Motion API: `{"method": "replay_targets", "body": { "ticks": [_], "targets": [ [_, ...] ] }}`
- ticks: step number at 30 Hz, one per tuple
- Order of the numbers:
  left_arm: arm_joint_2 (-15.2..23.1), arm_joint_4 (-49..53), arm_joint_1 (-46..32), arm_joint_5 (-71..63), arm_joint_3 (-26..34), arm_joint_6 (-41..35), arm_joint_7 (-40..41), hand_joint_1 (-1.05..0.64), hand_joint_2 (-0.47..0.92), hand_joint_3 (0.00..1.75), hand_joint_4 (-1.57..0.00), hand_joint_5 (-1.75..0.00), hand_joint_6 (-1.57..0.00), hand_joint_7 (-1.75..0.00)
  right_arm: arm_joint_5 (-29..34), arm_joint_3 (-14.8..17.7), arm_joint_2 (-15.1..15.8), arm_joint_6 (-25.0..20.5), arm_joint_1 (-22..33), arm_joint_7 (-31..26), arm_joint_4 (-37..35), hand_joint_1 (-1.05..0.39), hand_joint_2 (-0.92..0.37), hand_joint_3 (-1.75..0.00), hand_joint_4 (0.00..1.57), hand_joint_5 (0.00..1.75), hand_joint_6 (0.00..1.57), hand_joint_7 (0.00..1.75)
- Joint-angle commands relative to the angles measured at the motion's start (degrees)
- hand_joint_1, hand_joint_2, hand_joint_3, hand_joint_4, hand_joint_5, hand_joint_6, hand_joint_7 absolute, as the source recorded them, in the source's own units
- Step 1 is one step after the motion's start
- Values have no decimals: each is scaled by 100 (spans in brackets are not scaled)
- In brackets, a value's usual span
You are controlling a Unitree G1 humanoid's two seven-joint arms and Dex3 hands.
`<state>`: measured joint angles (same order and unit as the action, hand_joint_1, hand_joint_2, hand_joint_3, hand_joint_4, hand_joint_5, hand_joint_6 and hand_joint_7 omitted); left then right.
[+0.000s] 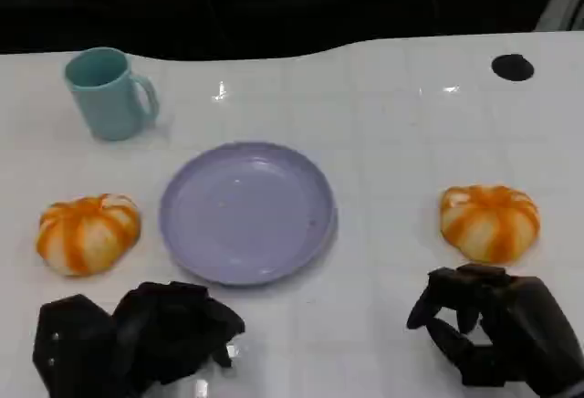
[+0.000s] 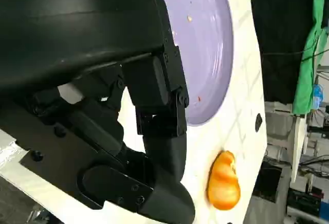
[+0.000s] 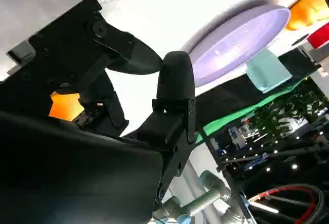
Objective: Grasp the bread from the table and place it into the plate.
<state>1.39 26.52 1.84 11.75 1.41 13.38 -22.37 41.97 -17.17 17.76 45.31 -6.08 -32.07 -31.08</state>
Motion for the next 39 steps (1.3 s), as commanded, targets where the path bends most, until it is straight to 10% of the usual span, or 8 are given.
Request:
{"method": "replay_targets", "body": {
  "ticks": [1, 27, 39],
  "targets": [
    [93, 8, -64, 7, 54, -39, -63, -105, 65, 23, -88, -152, -148, -47, -30, 15, 97, 23, -25, -47, -10, -24, -43, -113, 84, 171, 81, 129],
    [76, -49, -89, -7, 40, -76, -48, -105, 65, 23, -89, -152, -148, -47, -70, 60, 138, -73, 80, 72, 218, -24, -43, -114, 84, 167, 83, 123],
    [67, -53, -78, 14, 49, -118, -44, -105, 65, 23, -89, -151, -149, -47, 52, 181, 172, -161, 112, -208, 540, -27, -72, -49, 74, 107, 88, 47]
  ]
}}
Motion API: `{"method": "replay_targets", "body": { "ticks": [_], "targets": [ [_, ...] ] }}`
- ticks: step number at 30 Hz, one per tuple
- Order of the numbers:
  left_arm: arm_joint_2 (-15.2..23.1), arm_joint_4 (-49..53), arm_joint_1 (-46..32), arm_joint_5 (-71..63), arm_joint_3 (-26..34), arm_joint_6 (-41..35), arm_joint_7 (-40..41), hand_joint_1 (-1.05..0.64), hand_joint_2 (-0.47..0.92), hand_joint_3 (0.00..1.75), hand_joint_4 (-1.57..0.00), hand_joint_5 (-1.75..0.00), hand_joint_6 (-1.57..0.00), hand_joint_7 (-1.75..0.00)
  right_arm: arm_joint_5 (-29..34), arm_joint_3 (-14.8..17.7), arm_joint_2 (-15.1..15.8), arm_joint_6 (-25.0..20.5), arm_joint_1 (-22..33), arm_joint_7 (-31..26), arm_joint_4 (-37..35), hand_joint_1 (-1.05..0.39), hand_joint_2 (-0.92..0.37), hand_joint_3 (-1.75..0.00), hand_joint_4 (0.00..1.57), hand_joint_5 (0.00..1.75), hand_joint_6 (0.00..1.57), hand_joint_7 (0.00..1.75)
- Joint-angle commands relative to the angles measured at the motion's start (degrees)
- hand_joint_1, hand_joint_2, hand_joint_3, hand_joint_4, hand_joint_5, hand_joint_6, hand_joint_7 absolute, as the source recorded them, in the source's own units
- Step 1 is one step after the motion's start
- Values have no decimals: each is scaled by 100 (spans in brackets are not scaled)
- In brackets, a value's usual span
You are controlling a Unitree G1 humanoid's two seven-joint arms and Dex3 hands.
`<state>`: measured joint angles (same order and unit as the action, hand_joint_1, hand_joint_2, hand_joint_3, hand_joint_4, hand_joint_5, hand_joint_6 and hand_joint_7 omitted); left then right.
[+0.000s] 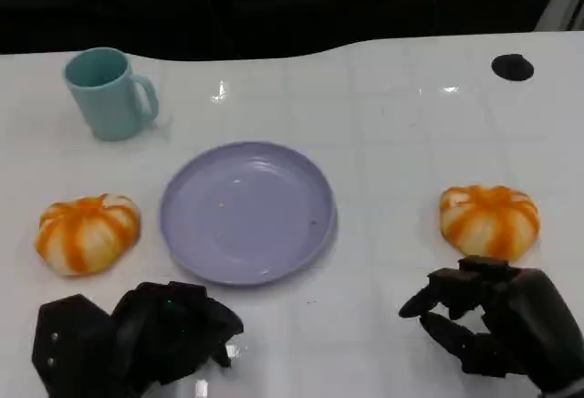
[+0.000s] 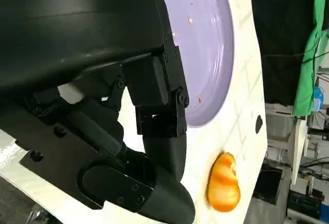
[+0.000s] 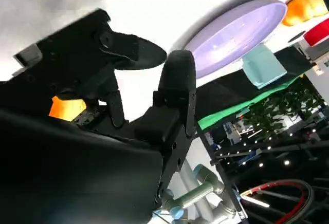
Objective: Grasp the bread from the table and place it into the plate.
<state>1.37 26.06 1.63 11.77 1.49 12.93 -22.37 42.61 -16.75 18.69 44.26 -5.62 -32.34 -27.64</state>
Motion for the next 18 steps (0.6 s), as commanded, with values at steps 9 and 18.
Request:
{"method": "replay_targets", "body": {
  "ticks": [9, 18],
  "targets": [
    [73, 14, -50, 13, 44, -58, -65, -105, 65, 23, -89, -151, -148, -46, 260, 300, 238, -333, 53, -392, 564, -34, -85, -24, 56, 56, 74, 10],
    [52, 14, -53, 18, 50, -53, -47, -105, 66, 23, -89, -152, -149, -46, 746, 400, 522, -1447, 161, -86, 1401, -46, -92, -9, 36, 25, 53, 0]
  ]
}}
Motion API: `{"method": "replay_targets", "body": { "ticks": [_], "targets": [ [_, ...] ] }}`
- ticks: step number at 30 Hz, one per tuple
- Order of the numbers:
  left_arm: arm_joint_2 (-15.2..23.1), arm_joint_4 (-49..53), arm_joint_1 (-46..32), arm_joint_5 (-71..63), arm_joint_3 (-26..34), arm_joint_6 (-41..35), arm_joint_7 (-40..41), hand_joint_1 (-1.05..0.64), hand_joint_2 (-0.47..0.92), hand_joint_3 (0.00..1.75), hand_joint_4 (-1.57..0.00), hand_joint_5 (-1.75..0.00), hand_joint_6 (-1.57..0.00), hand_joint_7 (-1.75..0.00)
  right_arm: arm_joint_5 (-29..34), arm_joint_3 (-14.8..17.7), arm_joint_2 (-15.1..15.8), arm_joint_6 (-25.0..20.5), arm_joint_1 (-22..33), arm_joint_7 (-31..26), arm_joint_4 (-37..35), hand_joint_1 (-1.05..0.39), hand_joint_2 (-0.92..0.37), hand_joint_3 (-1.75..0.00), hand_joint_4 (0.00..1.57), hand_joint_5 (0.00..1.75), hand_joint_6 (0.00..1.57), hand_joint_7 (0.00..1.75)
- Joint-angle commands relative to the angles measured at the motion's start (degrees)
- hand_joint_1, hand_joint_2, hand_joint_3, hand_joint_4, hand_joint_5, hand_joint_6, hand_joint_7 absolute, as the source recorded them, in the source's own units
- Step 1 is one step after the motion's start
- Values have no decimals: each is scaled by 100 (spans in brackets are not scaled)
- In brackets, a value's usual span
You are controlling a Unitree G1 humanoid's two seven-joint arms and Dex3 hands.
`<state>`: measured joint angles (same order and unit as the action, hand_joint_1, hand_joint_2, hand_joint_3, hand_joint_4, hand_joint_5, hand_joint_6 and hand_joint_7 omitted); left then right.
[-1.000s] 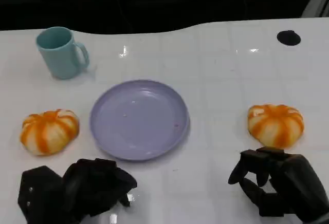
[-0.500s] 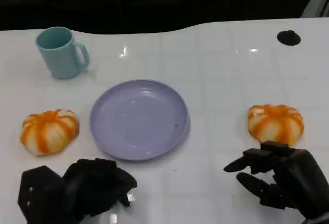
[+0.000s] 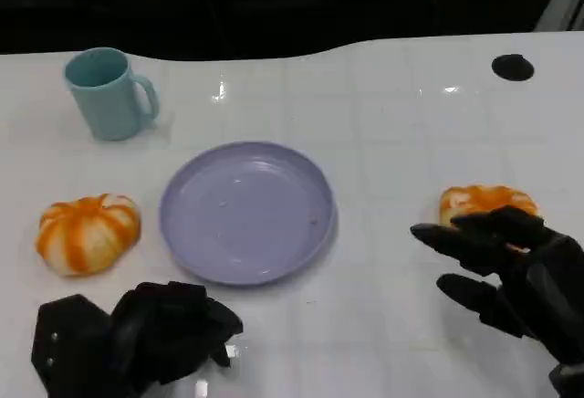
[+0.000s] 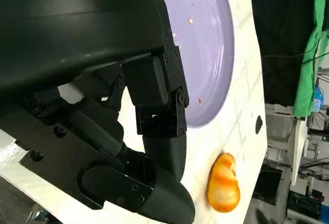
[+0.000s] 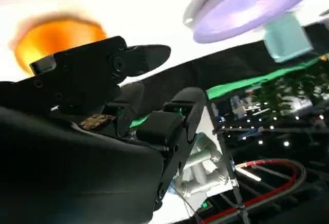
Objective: Grasp the bread from the table and place it into the plate.
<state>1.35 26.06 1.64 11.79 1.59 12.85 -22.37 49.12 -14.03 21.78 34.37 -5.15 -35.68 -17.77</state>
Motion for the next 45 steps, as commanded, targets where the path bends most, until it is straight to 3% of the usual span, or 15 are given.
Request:
{"method": "replay_targets", "body": {
  "ticks": [1, 10, 15, 27, 36, 45],
  "targets": [
    [54, 9, -54, 17, 42, -52, -44, -105, 66, 23, -89, -151, -149, -46, 97, 140, 246, -596, 130, 365, 526, -46, -92, -8, 32, 23, 50, 0],
    [33, -14, -68, 37, 55, -50, -41, -105, 65, 23, -90, -152, -149, -45, 177, 204, 409, -1896, 126, 1645, 1187, -51, -92, -4, 12, 16, 27, 0],
    [29, -45, -86, 31, 49, -56, -17, -105, 65, 23, -90, -152, -150, -45, 259, 73, 434, -2300, -85, 2086, 1067, -53, -92, -3, 7, 16, 24, 0],
    [-6, -112, -120, 35, 48, -93, -9, -105, 65, 22, -90, -152, -150, -45, 379, -361, 294, -2899, -714, 2612, 527, -47, -85, 0, 4, 26, 27, 1],
    [-7, -155, -150, 28, 49, -89, -19, -105, 65, 23, -88, -153, -150, -45, 340, -615, 147, -3155, -1114, 2633, 3, -34, -77, 0, 5, 33, 31, 2],
    [-14, -169, -161, 37, 53, -92, -24, -105, 65, 24, -89, -153, -150, -44, 345, -816, 79, -3318, -1456, 2628, -610, -30, -76, -1, 6, 34, 31, 0]
  ]
}}
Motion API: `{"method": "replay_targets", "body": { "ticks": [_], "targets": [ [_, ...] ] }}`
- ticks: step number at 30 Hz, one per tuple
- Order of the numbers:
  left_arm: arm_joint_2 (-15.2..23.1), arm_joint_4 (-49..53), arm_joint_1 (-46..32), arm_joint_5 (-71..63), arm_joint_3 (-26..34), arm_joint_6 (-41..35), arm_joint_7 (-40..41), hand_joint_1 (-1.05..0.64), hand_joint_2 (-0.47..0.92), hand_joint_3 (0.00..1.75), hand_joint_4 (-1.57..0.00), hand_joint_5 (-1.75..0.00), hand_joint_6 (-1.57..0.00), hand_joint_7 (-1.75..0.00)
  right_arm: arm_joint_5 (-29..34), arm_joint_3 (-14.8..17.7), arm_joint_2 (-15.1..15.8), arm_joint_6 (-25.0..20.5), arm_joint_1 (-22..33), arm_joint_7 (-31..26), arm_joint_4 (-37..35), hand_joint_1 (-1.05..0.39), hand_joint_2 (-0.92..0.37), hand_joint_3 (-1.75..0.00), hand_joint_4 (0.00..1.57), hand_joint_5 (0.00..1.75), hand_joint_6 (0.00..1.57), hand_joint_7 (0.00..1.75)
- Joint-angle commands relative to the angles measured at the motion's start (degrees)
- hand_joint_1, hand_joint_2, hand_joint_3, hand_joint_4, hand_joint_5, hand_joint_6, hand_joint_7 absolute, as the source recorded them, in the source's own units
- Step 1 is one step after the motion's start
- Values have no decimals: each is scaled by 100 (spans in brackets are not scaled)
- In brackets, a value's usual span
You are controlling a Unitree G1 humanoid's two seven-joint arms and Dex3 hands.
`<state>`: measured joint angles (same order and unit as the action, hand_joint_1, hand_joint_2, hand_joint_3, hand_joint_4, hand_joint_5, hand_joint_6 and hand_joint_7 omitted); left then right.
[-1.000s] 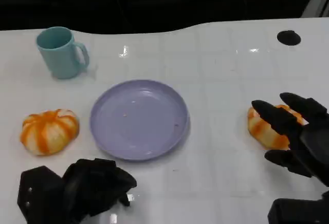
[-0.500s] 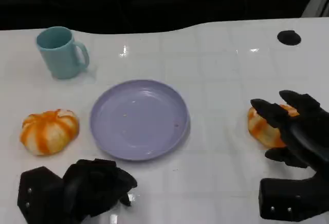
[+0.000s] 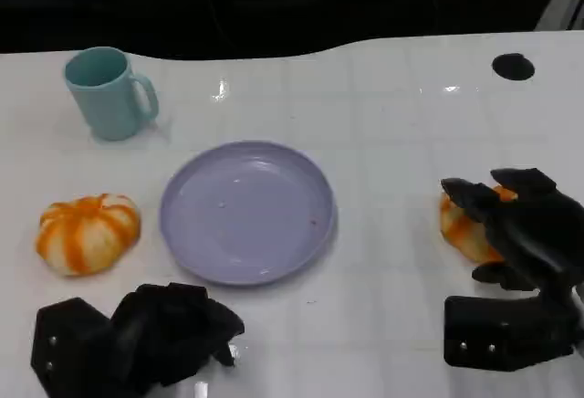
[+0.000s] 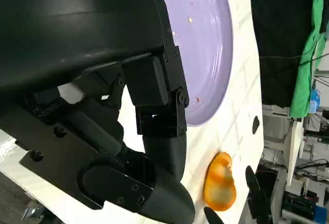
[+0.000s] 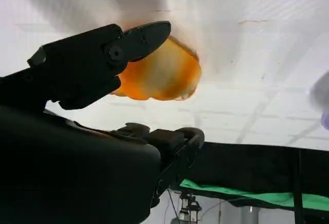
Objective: Grasp the bread from the table and place it into the plate.
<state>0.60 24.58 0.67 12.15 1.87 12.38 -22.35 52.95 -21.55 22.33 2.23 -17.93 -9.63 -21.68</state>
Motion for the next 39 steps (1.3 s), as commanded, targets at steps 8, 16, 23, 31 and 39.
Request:
{"method": "replay_targets", "body": {
  "ticks": [8, 16, 23, 31, 39],
  "targets": [
    [62, -85, -94, -25, 27, -76, 11, -105, 64, 24, -89, -152, -150, -44, -65, -220, 0, -235, -383, -3, -679, -30, -77, -1, 9, 32, 33, 1],
    [74, -96, -91, -28, 26, -83, 0, -105, 64, 24, -90, -152, -151, -44, -294, -191, -7, 85, -535, -419, -1120, -21, -86, -1, 83, 16, 81, 6],
    [66, -102, -91, -34, 17, -63, -4, -105, 64, 24, -90, -152, -150, -44, -466, -258, 15, 757, -694, -1216, -1698, -6, -90, -12, 90, 171, 101, 101],
    [65, -117, -99, -37, 17, -79, 11, -105, 64, 24, -90, -152, -151, -44, -450, -303, -37, 1193, -808, -2058, -2071, -6, -61, -58, 86, 175, 81, 144],
    [61, -106, -102, -75, -5, -48, 20, -105, 65, 25, -89, -151, -151, -43, -487, -354, -64, 1465, -842, -2604, -2239, -4, -35, -101, 90, 175, 83, 150]
  ]
}}
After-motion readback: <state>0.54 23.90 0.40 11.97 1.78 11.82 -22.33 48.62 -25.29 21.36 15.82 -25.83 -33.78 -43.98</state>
